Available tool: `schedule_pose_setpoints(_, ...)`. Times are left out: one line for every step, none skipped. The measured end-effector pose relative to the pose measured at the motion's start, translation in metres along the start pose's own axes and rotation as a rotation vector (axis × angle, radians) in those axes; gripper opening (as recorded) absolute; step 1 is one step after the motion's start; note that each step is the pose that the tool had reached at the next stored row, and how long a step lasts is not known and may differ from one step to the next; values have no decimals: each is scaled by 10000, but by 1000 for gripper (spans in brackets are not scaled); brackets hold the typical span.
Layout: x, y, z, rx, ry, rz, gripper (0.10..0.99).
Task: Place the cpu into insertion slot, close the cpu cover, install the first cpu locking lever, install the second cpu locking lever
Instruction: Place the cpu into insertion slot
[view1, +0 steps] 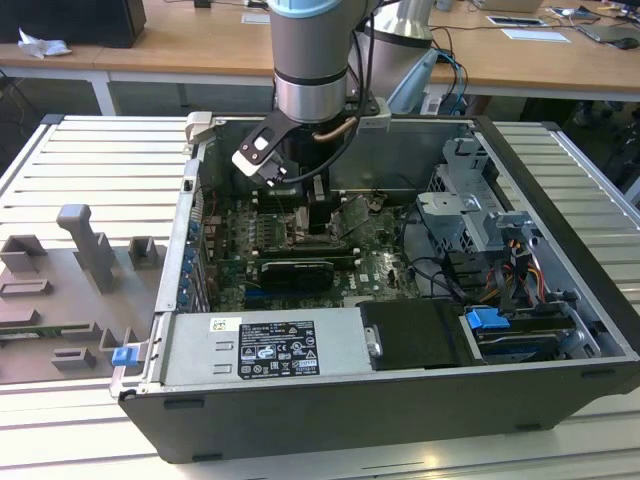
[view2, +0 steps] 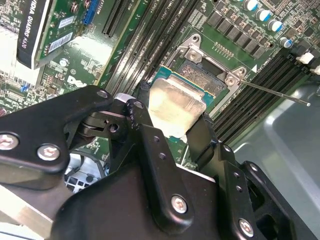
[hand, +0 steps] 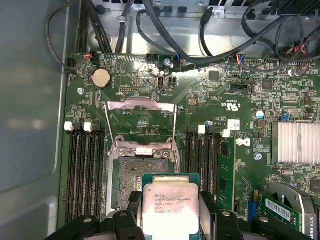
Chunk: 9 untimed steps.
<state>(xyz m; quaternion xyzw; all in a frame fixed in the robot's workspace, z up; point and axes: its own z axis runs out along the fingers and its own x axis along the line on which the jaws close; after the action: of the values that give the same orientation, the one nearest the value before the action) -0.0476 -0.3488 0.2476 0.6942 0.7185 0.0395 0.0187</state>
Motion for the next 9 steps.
schedule_pose_setpoints(-1,-1,7,1,-1,0,537)
schedule_pose_setpoints(-1,-2,13,1,-1,0,537)
schedule_pose_setpoints(-1,-2,17,2,-1,-1,537)
schedule_pose_setpoints(-1,-2,24,2,-2,0,537)
schedule_pose_setpoints(-1,-3,28,1,-2,0,537)
schedule_pose_setpoints(-1,-3,31,0,-2,0,537)
schedule_pose_setpoints(-1,-3,37,-3,-1,-1,537)
schedule_pose_setpoints(-1,-3,41,-4,-1,-1,537)
schedule_pose_setpoints(-2,-4,44,-8,-2,0,537)
